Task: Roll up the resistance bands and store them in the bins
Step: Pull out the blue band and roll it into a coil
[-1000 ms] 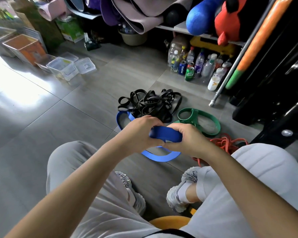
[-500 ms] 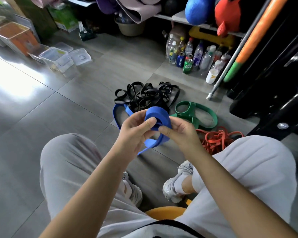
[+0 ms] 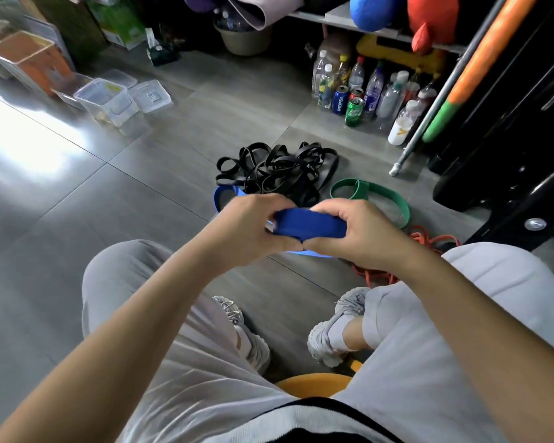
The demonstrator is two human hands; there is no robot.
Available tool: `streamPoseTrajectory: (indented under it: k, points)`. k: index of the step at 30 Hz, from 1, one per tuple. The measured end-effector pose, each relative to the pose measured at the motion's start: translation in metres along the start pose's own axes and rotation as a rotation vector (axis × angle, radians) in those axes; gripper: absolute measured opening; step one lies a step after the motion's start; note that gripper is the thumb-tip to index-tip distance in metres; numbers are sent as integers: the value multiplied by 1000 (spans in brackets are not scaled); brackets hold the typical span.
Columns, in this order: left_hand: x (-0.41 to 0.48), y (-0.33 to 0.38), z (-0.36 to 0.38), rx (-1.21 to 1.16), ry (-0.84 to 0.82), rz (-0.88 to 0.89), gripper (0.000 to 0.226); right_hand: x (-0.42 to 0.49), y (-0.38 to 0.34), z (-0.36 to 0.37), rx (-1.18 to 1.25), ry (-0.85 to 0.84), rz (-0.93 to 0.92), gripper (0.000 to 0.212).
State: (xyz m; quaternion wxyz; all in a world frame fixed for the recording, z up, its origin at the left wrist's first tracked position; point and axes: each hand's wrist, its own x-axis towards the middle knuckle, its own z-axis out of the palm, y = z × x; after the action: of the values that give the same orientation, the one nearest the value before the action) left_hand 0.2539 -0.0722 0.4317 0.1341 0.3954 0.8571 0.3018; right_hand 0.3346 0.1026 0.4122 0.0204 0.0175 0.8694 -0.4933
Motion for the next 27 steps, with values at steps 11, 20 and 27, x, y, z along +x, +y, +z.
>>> streamPoseTrajectory:
  k: [11, 20, 27]
  points:
    - [-16, -4, 35, -1088, 196, -136, 53, -18, 40, 31, 507, 55, 20, 39]
    - [-16, -16, 66, -1604, 196, -299, 31, -9, 36, 51, 581, 202, 38, 28]
    - [-13, -9, 59, -1347, 71, -348, 25, -10, 42, 43, 484, 247, 86, 15]
